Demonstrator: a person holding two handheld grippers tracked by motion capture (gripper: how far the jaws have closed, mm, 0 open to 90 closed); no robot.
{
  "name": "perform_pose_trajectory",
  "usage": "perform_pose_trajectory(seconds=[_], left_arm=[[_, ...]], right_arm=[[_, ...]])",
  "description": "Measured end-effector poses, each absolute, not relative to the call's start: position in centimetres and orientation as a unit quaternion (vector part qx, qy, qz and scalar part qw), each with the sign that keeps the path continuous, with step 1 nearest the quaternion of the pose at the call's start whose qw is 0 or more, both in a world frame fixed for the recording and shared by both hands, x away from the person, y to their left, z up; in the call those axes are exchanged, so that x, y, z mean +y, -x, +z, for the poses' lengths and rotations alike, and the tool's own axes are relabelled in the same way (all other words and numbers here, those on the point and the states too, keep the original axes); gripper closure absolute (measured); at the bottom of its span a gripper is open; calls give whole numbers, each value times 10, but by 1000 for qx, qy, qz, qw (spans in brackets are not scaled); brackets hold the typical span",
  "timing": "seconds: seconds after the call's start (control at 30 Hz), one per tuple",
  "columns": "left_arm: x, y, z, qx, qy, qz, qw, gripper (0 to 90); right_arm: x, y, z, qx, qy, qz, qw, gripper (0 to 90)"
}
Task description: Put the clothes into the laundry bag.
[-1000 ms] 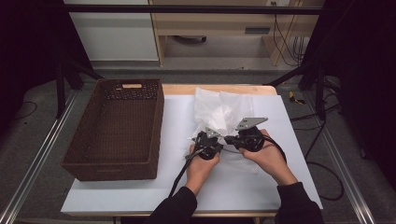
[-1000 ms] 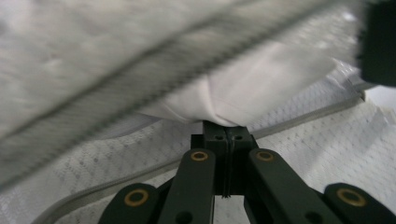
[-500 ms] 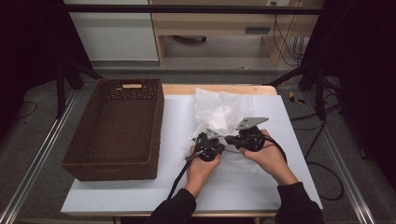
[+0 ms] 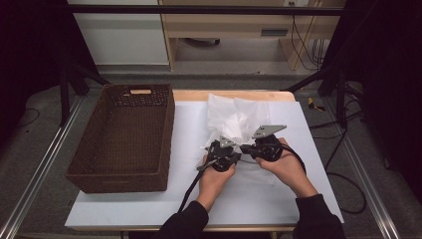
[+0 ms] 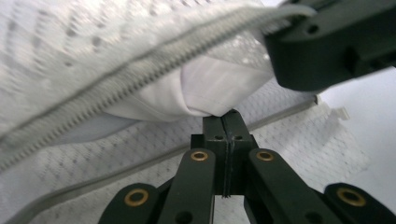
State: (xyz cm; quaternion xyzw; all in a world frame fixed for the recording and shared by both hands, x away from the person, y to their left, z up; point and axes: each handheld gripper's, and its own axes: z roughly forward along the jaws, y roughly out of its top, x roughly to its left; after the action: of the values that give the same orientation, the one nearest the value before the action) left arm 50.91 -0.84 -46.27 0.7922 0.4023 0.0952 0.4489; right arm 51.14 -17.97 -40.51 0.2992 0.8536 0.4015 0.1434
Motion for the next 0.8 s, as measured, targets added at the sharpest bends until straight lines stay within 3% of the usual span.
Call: perform_pose_trajectory(seconds=[0.37, 0.8], left_arm=[[-8, -503, -457, 396, -793, 100, 452, 900], [-7, -533, -457, 417, -786, 107, 443, 900]], right_arm=[[-180, -511, -405, 853, -300, 401, 145, 889], [-180, -511, -405, 854, -300, 400, 144, 889]])
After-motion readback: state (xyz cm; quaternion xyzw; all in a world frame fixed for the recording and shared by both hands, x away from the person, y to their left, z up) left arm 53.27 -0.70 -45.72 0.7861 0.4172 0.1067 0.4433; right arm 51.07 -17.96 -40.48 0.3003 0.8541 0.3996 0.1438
